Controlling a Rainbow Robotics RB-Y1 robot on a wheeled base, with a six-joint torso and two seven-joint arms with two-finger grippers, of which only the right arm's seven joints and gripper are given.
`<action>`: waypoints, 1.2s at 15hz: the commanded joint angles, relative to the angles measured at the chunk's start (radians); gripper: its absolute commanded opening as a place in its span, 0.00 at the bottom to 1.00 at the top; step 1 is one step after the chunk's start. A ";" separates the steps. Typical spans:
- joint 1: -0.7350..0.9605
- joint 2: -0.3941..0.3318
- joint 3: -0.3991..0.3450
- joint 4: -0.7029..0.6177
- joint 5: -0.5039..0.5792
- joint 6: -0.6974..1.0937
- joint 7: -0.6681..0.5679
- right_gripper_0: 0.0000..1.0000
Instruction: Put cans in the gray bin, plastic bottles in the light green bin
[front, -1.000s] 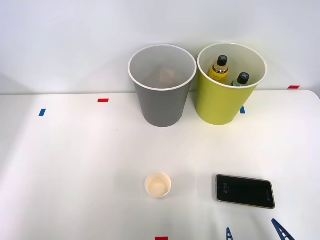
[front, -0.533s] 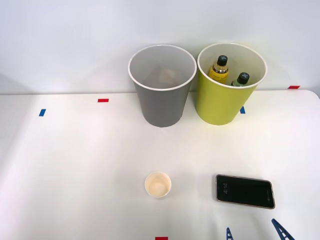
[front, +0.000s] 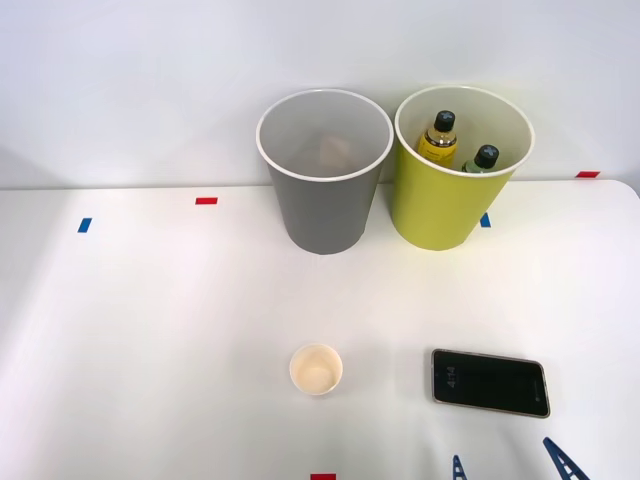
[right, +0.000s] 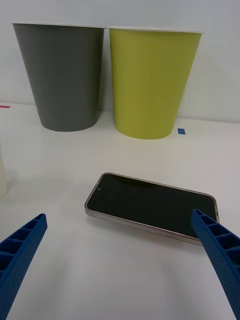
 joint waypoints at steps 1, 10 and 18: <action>0.000 0.000 0.000 0.000 0.000 0.000 0.000 1.00; 0.000 0.000 0.000 0.000 0.000 0.000 0.000 1.00; 0.000 0.000 0.000 0.000 0.000 0.000 0.000 1.00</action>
